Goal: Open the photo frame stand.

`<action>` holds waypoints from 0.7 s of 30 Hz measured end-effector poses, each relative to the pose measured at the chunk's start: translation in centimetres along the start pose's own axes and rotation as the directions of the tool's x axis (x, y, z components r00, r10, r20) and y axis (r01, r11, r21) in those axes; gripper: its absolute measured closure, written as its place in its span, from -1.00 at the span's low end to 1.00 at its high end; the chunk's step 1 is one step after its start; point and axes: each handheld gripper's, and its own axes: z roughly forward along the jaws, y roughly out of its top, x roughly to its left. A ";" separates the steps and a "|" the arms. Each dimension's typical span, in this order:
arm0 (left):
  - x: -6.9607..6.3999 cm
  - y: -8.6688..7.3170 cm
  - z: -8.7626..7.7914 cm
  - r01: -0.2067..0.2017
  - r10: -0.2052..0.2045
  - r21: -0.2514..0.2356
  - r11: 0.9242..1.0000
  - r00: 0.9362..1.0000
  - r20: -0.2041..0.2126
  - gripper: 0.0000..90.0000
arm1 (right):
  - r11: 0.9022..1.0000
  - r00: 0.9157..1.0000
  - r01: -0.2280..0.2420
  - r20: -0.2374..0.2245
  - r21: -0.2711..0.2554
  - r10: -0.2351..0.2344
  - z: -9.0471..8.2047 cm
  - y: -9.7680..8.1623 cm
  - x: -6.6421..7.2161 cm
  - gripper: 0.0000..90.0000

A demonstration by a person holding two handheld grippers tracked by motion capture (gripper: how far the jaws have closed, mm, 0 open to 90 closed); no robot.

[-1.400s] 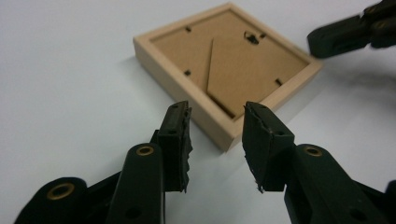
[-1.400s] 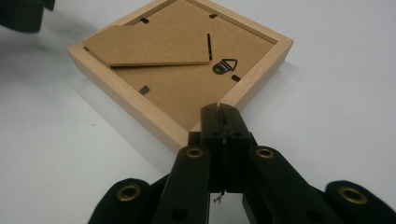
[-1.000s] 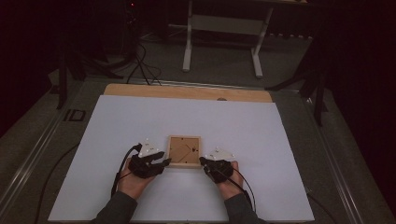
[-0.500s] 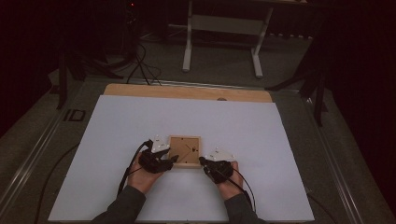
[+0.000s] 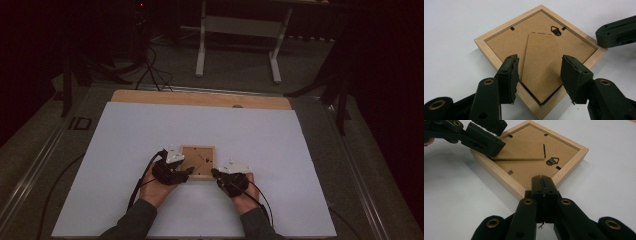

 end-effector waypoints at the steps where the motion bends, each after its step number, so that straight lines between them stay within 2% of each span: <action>1: 0.0 0.0 0.1 -0.004 0.004 0.001 1.000 1.000 -0.001 0.07 | 1.000 1.000 0.000 -0.001 0.000 0.000 0.0 0.0 0.0 0.99; 7: -0.1 0.1 0.3 0.000 0.000 0.009 1.000 1.000 0.021 0.07 | 1.000 1.000 -0.005 -0.005 -0.003 0.005 0.0 0.0 -0.1 0.99; 10: -0.3 0.0 0.6 -0.021 0.021 0.024 1.000 1.000 0.012 0.07 | 1.000 1.000 -0.005 -0.005 -0.003 0.005 0.0 0.0 0.0 0.99; 21: -0.5 0.1 0.5 -0.025 0.026 0.019 0.999 1.000 -0.004 0.12 | 1.000 1.000 -0.002 -0.002 -0.005 0.002 0.0 -0.1 0.0 0.99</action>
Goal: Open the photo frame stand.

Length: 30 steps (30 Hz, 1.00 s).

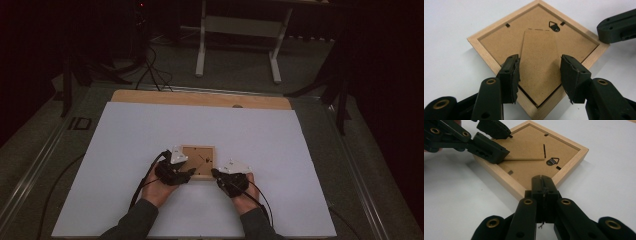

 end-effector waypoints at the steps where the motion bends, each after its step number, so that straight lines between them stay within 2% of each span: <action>1: -0.1 0.0 -0.1 -0.007 0.007 -0.005 1.000 1.000 -0.009 0.12 | 1.000 1.000 0.000 0.000 0.000 0.000 0.0 0.0 0.0 0.99; 4: -0.2 0.2 -0.4 -0.005 0.005 -0.029 1.000 1.000 -0.017 0.12 | 1.000 1.000 0.001 0.000 0.000 -0.001 0.0 0.0 0.0 0.99; 9: -0.2 0.2 -0.4 0.010 -0.011 -0.037 0.999 1.000 -0.013 0.12 | 1.000 1.000 0.002 0.000 -0.001 -0.002 0.0 0.0 0.0 0.99; 14: 0.0 0.2 -0.4 0.017 -0.017 -0.024 1.000 1.000 -0.001 0.10 | 1.000 1.000 0.003 0.000 -0.001 -0.003 0.0 0.0 0.0 0.99; 20: 0.2 0.0 -0.2 0.018 -0.018 0.003 1.000 1.000 -0.001 -0.02 | 1.000 1.000 0.004 0.001 -0.001 -0.004 0.0 0.0 0.0 0.99; 24: 0.3 -0.1 -0.2 0.030 -0.031 0.010 0.999 0.999 0.021 -0.03 | 1.000 1.000 0.005 0.001 -0.001 -0.005 0.0 0.0 0.0 0.99; 30: 0.8 0.1 -0.4 0.079 -0.080 0.029 0.996 0.995 0.063 0.09 | 1.000 1.000 0.004 0.002 -0.001 -0.004 0.0 0.0 0.1 0.99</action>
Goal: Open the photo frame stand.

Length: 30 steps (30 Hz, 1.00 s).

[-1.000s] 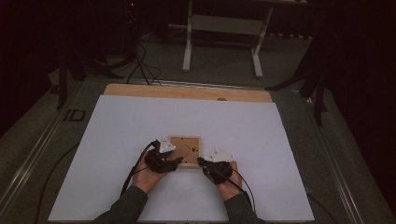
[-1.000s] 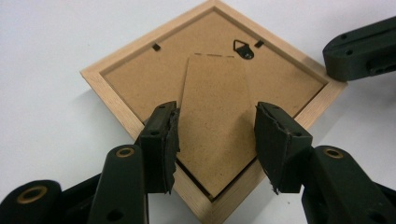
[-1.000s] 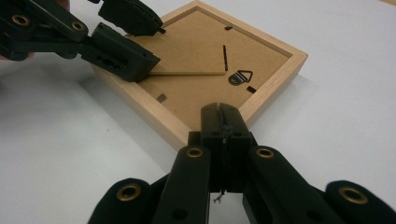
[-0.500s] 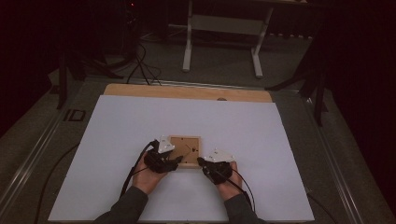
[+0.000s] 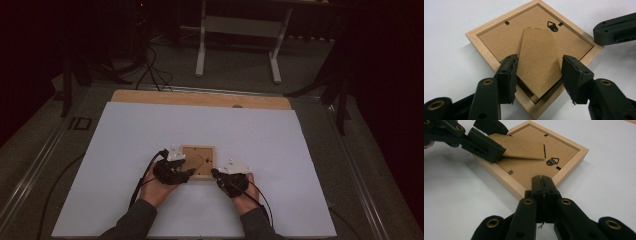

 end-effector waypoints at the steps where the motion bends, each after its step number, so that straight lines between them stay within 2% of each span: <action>1: 0.0 0.1 0.0 0.003 -0.003 0.005 1.000 1.000 0.003 0.10 | 1.000 1.000 0.002 0.002 0.000 -0.002 0.0 0.0 0.0 0.99; 3: 0.0 0.2 -0.1 0.001 -0.001 0.019 1.000 1.000 0.001 0.11 | 1.000 1.000 0.000 0.003 0.000 0.000 0.0 0.0 0.0 0.99; 7: 0.0 0.5 -0.2 0.033 -0.033 0.021 0.999 0.999 0.005 0.12 | 1.000 1.000 0.001 0.003 -0.001 -0.001 0.0 0.0 0.0 0.99; 16: 0.0 2.4 -1.1 0.097 -0.096 -0.041 0.994 0.995 0.035 0.10 | 1.000 1.000 0.001 0.006 -0.003 0.000 0.0 0.0 0.0 0.99; 22: -0.1 2.7 -0.5 0.104 -0.104 -0.009 0.995 0.994 0.030 0.05 | 1.000 1.000 0.000 0.004 -0.003 0.000 0.0 -0.1 0.0 0.99; 27: 0.0 2.8 -0.5 0.141 -0.141 0.000 0.990 0.989 0.045 0.03 | 1.000 1.000 0.000 0.005 -0.004 0.000 0.0 -0.1 0.0 0.99; 30: 0.1 2.7 -0.4 0.147 -0.148 0.016 0.989 0.988 0.044 0.02 | 1.000 1.000 0.000 0.004 -0.004 0.000 0.0 -0.1 0.0 0.99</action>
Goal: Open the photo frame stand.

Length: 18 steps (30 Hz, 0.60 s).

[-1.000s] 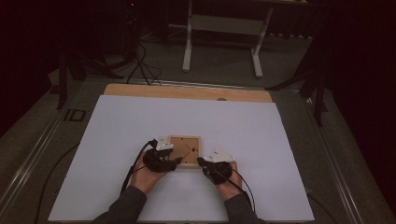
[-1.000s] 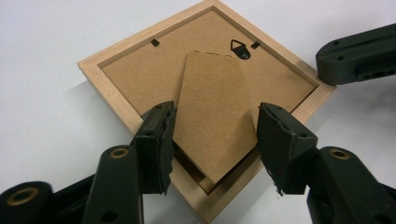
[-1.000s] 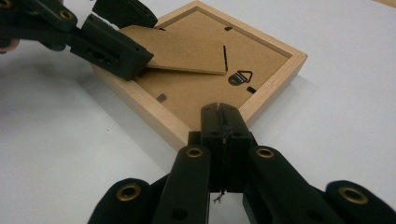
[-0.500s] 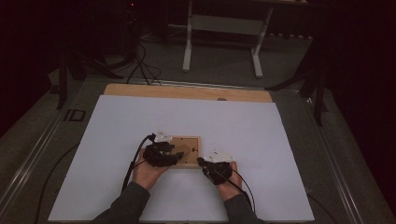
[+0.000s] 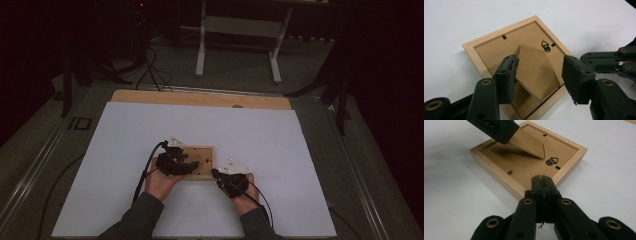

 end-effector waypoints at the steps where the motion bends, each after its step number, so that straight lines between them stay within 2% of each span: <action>1: 0.0 0.0 0.0 0.001 -0.001 0.004 1.000 1.000 -0.002 0.01 | 1.000 1.000 0.001 0.000 0.000 -0.001 0.0 0.0 0.0 0.99; 10: 0.4 -0.5 0.4 0.021 -0.020 0.041 0.999 1.000 -0.001 -0.06 | 1.000 1.000 0.001 0.000 0.000 -0.001 0.0 0.0 0.0 0.98; 14: 0.6 -0.5 0.6 0.034 -0.035 0.067 0.997 0.999 0.024 0.02 | 1.000 1.000 0.001 0.000 0.000 -0.001 0.0 0.0 0.0 0.98; 16: 0.7 -0.4 0.8 0.059 -0.064 0.078 0.995 0.996 0.057 0.07 | 1.000 1.000 0.001 -0.001 0.000 -0.001 0.0 0.0 0.0 0.98; 18: 0.9 -0.3 0.8 0.081 -0.086 0.080 0.994 0.994 0.063 0.08 | 1.000 1.000 -0.001 -0.002 0.001 0.001 0.0 0.0 0.0 0.98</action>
